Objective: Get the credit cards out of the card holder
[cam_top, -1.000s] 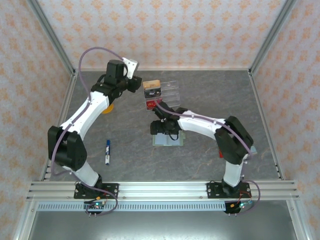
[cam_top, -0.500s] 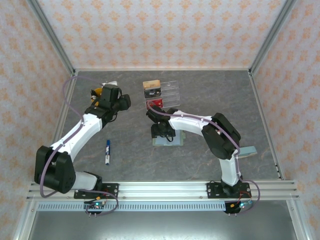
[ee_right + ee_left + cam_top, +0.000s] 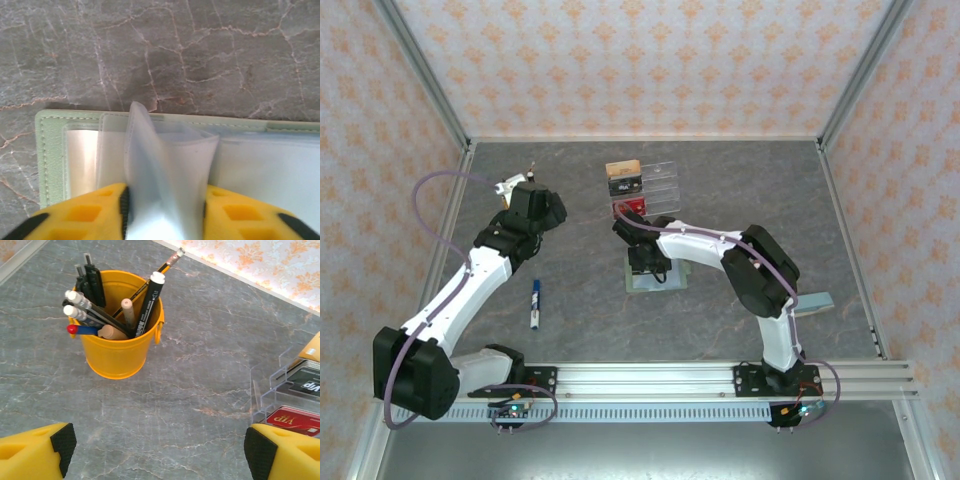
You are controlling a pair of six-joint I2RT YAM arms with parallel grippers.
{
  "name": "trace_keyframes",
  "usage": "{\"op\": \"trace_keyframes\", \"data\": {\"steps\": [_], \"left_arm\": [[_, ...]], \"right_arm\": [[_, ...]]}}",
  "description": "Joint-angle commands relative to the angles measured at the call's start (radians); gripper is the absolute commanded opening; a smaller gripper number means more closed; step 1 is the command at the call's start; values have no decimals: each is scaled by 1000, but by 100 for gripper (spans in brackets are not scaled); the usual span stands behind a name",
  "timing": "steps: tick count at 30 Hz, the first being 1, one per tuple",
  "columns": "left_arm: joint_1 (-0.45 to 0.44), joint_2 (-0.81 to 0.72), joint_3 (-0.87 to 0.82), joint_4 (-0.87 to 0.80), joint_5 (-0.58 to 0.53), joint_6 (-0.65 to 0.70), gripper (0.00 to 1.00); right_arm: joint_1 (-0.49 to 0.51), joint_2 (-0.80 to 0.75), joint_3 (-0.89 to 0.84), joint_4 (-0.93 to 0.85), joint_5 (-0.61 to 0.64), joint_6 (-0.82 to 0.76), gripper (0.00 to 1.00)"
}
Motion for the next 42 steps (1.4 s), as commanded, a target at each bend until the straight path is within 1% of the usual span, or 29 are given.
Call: {"op": "trace_keyframes", "data": {"steps": [1,4,7,14,16,18,20,21,22,24,26,29,31,35,36,39,42], "left_arm": [[5,-22,-13,-46,-68,-17,91],[5,-25,-13,-52,-73,-18,91],[6,-23,-12,-56,-67,-19,91],[5,-17,-49,-45,49,-34,92],[6,-17,-64,-46,59,-43,92],[6,-22,-73,-54,43,-47,93],[5,-28,-73,-70,5,-49,94],[6,-32,-70,-79,-14,-52,95],[6,-38,-67,-88,-37,-53,99],[7,-55,-65,-101,-89,-61,100],[6,-78,-66,-110,-139,-61,100],[6,-107,-58,-123,-214,-49,100],[6,-121,-55,-125,-257,-30,100],[6,-156,-78,-96,-356,10,100],[5,-166,-92,-80,-379,32,100],[6,-204,-169,20,-445,84,100],[5,-235,-284,180,-458,174,100]], "right_arm": [[-12,41,-36,-3,10,5,31],[-21,10,-58,22,6,4,26],[-33,-25,-77,53,-15,0,24],[-73,-94,-141,146,-111,16,20],[-84,-118,-161,179,-146,21,21],[-87,-149,-175,204,-167,19,23],[-87,-190,-182,219,-175,20,29],[-87,-211,-183,224,-175,20,33],[-88,-237,-185,232,-171,21,38],[-90,-286,-186,242,-154,21,51],[-97,-335,-179,238,-112,20,65],[-122,-396,-169,226,-27,21,80],[-145,-434,-163,212,48,17,86],[-204,-519,-168,178,280,-32,98],[-220,-536,-174,179,319,-55,100],[-278,-582,-193,168,470,-104,100],[-339,-614,-245,182,614,-136,100]]}}
